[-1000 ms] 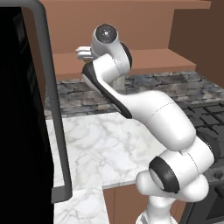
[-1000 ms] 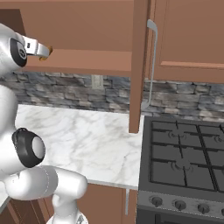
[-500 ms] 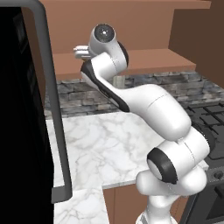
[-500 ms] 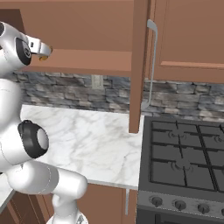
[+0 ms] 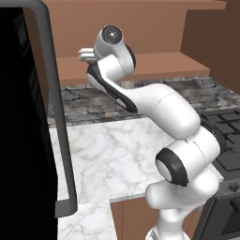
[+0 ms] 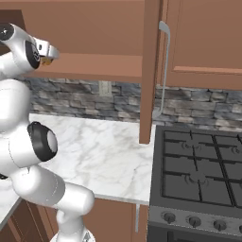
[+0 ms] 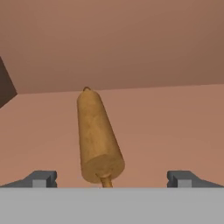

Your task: Open the cabinet, retrieve the rolling pin, and place it next to the meat on the cutting board to prepare for tenderizing.

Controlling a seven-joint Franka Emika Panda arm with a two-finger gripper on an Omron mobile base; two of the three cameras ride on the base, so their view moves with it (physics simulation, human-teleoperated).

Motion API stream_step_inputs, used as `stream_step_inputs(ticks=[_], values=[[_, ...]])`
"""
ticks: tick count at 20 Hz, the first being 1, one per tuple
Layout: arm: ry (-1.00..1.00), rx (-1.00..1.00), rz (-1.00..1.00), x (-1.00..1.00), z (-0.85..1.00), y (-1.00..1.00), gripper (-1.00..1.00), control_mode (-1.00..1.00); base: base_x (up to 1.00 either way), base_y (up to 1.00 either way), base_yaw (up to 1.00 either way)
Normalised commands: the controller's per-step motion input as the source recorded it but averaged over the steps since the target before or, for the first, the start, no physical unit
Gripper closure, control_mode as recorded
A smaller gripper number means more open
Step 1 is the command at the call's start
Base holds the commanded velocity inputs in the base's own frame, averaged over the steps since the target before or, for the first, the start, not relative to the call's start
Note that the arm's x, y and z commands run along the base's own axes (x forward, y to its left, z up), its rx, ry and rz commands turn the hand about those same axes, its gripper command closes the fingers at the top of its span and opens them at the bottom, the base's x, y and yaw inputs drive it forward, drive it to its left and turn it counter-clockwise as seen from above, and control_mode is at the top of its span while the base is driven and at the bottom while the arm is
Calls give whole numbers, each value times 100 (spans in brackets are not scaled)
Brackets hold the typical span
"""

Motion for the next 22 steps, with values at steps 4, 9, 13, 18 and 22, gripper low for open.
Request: stream_step_inputs(ticks=[4,9,13,18,22], values=[[0,0,4,28,-3,5,-100,-100,0,0,0],[2,0,4,25,-6,9,-100,-100,0,0,0],[0,0,4,19,-5,7,-100,-100,0,0,0],[0,0,4,14,-4,1,-100,-100,0,0,0],[0,0,3,13,-6,0,-100,-100,0,0,0]])
